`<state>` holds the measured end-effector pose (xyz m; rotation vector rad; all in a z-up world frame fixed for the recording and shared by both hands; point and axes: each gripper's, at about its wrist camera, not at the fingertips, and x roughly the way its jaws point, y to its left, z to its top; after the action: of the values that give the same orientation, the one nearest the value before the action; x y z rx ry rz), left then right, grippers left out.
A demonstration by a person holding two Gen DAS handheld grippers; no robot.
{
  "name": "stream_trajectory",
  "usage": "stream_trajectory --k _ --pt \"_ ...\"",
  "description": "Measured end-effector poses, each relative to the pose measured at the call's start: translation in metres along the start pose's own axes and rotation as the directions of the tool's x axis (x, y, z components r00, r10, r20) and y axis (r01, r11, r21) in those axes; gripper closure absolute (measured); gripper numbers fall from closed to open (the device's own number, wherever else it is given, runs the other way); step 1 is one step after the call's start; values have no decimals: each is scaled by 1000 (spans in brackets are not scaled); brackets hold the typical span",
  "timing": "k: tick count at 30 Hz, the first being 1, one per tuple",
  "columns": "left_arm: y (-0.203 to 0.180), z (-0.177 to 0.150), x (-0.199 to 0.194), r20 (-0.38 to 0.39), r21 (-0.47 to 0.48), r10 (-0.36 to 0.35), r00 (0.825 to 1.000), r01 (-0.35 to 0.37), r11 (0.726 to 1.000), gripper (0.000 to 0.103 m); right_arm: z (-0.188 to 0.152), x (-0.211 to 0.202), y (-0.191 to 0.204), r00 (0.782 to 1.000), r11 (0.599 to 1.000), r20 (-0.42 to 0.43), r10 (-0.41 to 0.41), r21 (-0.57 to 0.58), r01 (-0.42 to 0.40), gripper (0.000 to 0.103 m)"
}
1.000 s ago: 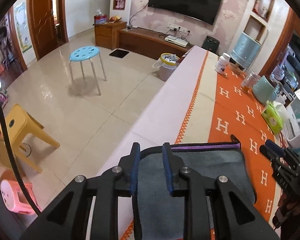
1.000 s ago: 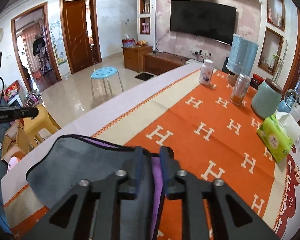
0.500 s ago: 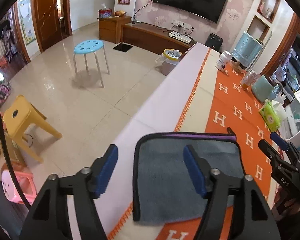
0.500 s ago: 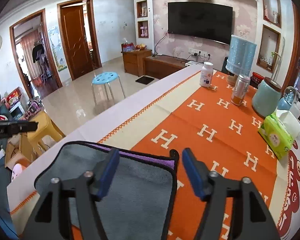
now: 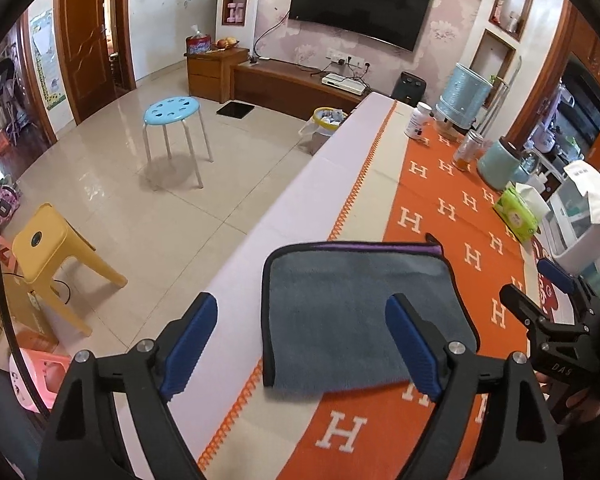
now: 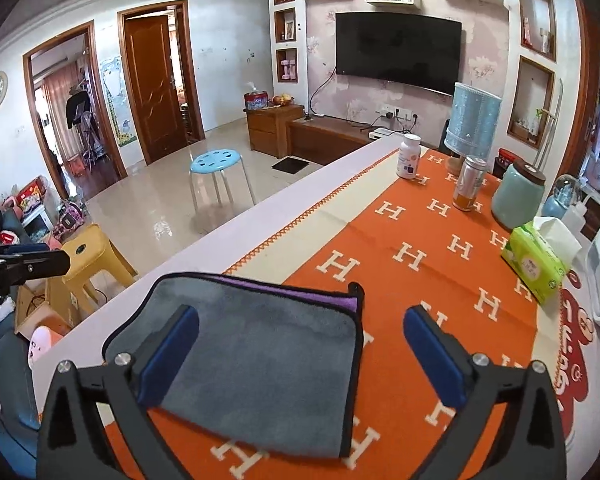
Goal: Fold towel
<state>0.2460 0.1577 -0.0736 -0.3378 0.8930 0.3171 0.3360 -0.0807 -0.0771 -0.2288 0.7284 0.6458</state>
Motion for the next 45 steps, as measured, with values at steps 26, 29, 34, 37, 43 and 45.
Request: stream_trajectory --k 26,29,34,37,43,45 --pt "26 -126 -62 -205 232 -99 974 146 962 17 -141 -110 76 972 963 -209 -111 218 157 0" --pt "19 -137 -68 -231 286 -130 964 195 938 17 -159 -131 87 965 936 -222 -137 290 200 0" --pt "6 -150 -81 -230 369 -151 962 229 901 17 -186 -161 105 955 890 -243 -169 379 254 0" --pt "-1 -156 -93 -230 408 -167 959 251 878 17 -199 -178 118 947 865 -258 -194 410 289 0" --pt "-13 -166 -119 -226 458 -197 954 283 843 17 -213 -218 139 938 812 -265 -222 482 328 0" --pt "-18 -169 -127 -219 465 -204 954 286 838 17 -213 -232 146 937 805 -260 -234 488 336 0"
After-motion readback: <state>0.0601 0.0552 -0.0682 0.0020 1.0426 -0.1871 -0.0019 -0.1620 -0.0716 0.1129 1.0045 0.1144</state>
